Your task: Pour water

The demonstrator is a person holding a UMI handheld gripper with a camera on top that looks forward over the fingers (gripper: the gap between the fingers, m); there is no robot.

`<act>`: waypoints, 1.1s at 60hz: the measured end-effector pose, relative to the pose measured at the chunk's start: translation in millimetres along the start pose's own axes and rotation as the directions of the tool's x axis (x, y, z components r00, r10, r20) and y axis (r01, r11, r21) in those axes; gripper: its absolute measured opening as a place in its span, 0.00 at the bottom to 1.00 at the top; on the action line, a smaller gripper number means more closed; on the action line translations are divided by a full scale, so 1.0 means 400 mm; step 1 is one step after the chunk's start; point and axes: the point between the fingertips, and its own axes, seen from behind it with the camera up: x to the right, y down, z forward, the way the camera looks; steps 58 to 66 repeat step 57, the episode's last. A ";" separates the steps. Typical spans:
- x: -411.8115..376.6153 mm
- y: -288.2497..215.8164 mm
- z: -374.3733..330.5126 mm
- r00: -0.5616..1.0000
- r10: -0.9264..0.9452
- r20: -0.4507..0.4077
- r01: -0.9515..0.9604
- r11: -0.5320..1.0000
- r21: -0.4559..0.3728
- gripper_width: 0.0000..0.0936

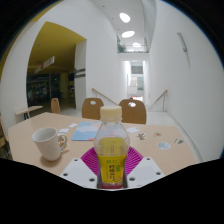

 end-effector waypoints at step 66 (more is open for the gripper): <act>0.026 0.139 -0.505 0.981 0.157 0.113 -0.157 0.988 -0.003 0.91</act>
